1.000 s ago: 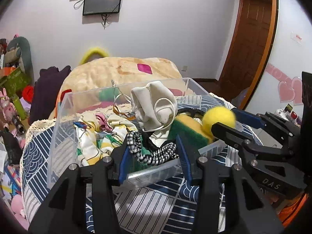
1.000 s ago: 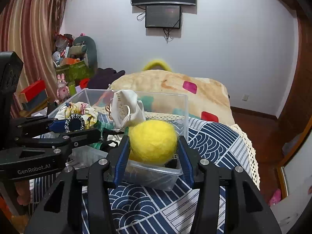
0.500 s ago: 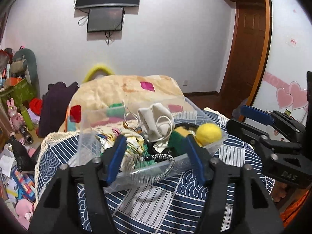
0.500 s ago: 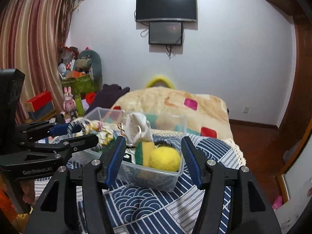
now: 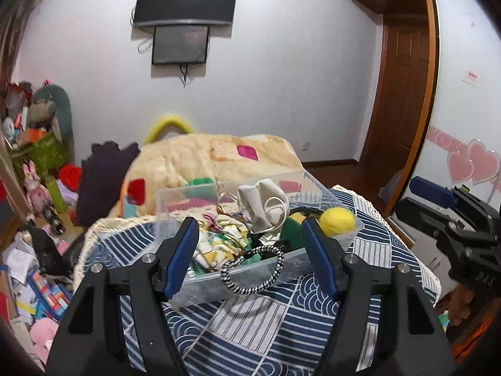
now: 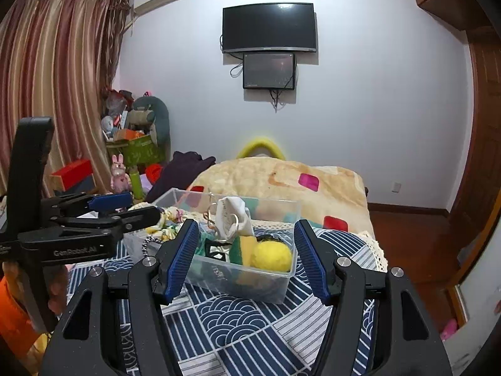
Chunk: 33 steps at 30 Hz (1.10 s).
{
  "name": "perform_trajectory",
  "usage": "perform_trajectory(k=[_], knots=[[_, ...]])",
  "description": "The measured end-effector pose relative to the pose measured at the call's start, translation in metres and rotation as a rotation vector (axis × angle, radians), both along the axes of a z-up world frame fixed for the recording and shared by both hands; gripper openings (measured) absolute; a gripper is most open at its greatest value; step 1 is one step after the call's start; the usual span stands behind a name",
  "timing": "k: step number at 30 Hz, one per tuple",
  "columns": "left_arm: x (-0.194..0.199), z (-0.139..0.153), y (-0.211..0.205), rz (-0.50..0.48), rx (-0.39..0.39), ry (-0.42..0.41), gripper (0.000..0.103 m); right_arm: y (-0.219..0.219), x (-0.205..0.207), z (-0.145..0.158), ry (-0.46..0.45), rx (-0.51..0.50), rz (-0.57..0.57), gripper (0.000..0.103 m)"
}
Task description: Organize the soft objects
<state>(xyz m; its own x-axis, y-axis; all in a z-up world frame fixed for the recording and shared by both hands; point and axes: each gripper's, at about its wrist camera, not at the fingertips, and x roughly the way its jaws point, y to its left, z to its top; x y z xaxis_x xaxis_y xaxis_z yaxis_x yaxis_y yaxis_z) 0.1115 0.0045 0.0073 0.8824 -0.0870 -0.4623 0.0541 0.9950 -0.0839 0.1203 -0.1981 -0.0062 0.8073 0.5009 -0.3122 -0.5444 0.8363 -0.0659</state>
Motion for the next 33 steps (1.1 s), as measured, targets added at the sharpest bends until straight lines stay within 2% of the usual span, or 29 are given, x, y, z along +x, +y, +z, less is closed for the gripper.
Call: perform_trajectory(k=[3, 6, 8, 10, 11, 13, 19, 25, 33], knots=[[-0.02, 0.006, -0.003, 0.014, 0.024, -0.041, 0.068, -0.002, -0.007, 0.003, -0.007, 0.015, 0.008, 0.06], [-0.044, 0.01, -0.007, 0.032, 0.042, -0.098, 0.074, -0.004, -0.015, 0.005, -0.015, 0.034, 0.019, 0.061], [-0.057, 0.012, -0.008, 0.04, 0.041, -0.124, 0.077, -0.005, -0.021, 0.007, -0.023, 0.042, 0.025, 0.064], [-0.068, 0.013, -0.008, 0.039, 0.04, -0.138, 0.078, -0.008, -0.03, 0.007, -0.039, 0.052, 0.028, 0.073], [-0.072, 0.013, -0.008, 0.035, 0.037, -0.146, 0.079, -0.008, -0.032, 0.007, -0.045, 0.055, 0.027, 0.075], [-0.076, 0.01, -0.007, 0.034, 0.031, -0.147, 0.09, -0.008, -0.039, 0.008, -0.064, 0.059, 0.025, 0.076], [-0.082, -0.012, -0.001, 0.052, -0.01, -0.099, 0.09, -0.004, -0.046, 0.004, -0.058, 0.048, 0.027, 0.077], [-0.095, -0.016, -0.003, 0.064, -0.035, -0.138, 0.095, -0.008, -0.054, -0.005, -0.086, 0.071, 0.002, 0.09], [-0.107, -0.008, -0.008, 0.068, -0.016, -0.184, 0.097, -0.005, -0.058, -0.011, -0.104, 0.076, 0.0, 0.091]])
